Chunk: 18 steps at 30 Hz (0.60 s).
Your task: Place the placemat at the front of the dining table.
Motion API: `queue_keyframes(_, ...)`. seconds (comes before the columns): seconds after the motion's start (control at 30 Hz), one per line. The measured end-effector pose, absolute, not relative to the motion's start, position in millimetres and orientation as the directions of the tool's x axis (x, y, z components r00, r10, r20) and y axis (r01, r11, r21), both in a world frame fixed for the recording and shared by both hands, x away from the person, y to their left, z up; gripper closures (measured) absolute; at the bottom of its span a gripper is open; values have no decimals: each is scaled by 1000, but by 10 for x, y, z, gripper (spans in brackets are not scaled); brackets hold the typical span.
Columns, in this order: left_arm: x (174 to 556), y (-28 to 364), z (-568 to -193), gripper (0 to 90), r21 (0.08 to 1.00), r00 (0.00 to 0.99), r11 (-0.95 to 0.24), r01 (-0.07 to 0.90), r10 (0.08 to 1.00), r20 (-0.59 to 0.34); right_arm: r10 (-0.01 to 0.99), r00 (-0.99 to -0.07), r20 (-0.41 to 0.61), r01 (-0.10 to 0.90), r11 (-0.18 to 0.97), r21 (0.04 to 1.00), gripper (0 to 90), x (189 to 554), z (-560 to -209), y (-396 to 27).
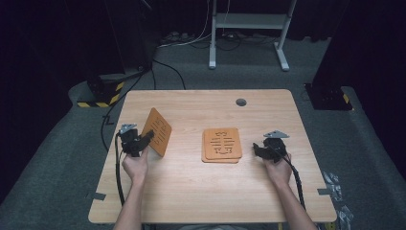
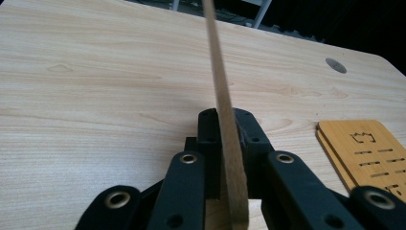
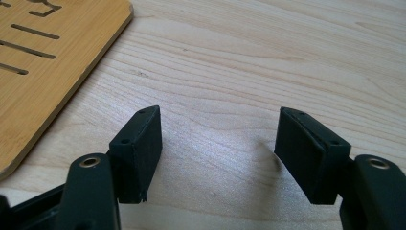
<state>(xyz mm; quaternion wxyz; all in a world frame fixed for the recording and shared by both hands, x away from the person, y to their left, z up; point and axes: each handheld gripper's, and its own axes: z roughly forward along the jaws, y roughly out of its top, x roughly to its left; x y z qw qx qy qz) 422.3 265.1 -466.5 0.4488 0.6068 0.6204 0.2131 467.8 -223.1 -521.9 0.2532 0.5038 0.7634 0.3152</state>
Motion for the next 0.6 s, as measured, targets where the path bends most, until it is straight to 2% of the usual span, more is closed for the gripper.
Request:
queue_keyframes(0.2, 4219, 2645, -4669, 797, 811, 133, 157, 563, 952, -276, 929, -365, -68, 611, 294, 735, 332, 4677, -5219, -2230)
queue_keyframes(0.43, 4213, 2669, -4708, 715, 798, 110, 144, 585, 961, -254, 929, -363, -65, 613, 291, 735, 332, 4674, -5219, -2226)
queue_keyframes(0.6, 4206, 2669, -4725, 688, 795, 107, 123, 593, 968, -229, 929, -363, -65, 613, 291, 735, 332, 4673, -5219, -2225)
